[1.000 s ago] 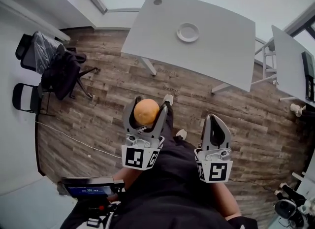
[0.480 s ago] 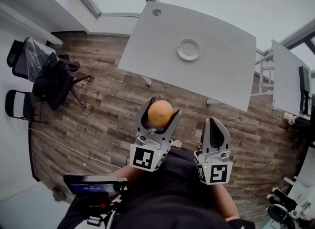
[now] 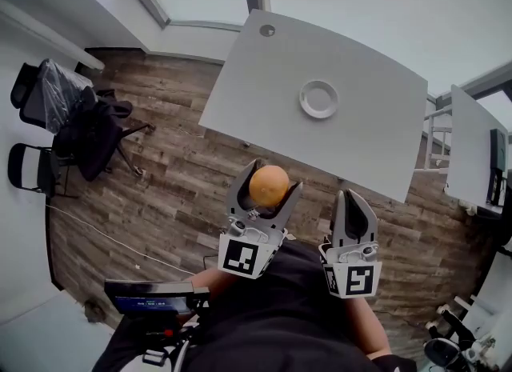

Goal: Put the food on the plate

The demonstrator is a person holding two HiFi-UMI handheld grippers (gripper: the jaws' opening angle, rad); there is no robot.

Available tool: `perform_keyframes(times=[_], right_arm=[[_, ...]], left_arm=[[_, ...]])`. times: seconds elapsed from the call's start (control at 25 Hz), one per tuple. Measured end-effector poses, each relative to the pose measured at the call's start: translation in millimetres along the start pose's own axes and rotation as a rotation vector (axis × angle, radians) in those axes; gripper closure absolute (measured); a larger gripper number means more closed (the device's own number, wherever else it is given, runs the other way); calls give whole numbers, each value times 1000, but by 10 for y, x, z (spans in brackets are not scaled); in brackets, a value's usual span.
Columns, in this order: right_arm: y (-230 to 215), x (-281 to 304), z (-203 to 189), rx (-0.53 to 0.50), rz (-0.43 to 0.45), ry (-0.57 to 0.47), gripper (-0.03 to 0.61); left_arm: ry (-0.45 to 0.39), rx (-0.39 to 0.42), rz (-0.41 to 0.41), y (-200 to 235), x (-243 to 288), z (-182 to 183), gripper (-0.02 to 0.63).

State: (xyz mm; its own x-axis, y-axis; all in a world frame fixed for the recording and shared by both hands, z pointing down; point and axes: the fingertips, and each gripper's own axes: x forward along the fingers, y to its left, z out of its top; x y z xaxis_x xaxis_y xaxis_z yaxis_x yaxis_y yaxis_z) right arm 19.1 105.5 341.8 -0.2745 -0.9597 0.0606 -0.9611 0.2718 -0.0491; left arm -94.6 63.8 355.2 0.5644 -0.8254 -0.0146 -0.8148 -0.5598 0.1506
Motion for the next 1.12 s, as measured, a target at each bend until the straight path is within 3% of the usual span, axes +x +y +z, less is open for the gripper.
perform_keyframes(times=[0.36, 0.84, 1.12], right_arm=[[-19, 483, 31, 1, 1, 6, 581], [-102, 1002, 7, 4, -63, 4, 581], [-269, 916, -42, 31, -119, 33, 581]], left_arm=[[14, -19, -20, 307, 310, 59, 302], [35, -60, -79, 643, 840, 40, 302], [60, -49, -81, 655, 891, 7, 302]])
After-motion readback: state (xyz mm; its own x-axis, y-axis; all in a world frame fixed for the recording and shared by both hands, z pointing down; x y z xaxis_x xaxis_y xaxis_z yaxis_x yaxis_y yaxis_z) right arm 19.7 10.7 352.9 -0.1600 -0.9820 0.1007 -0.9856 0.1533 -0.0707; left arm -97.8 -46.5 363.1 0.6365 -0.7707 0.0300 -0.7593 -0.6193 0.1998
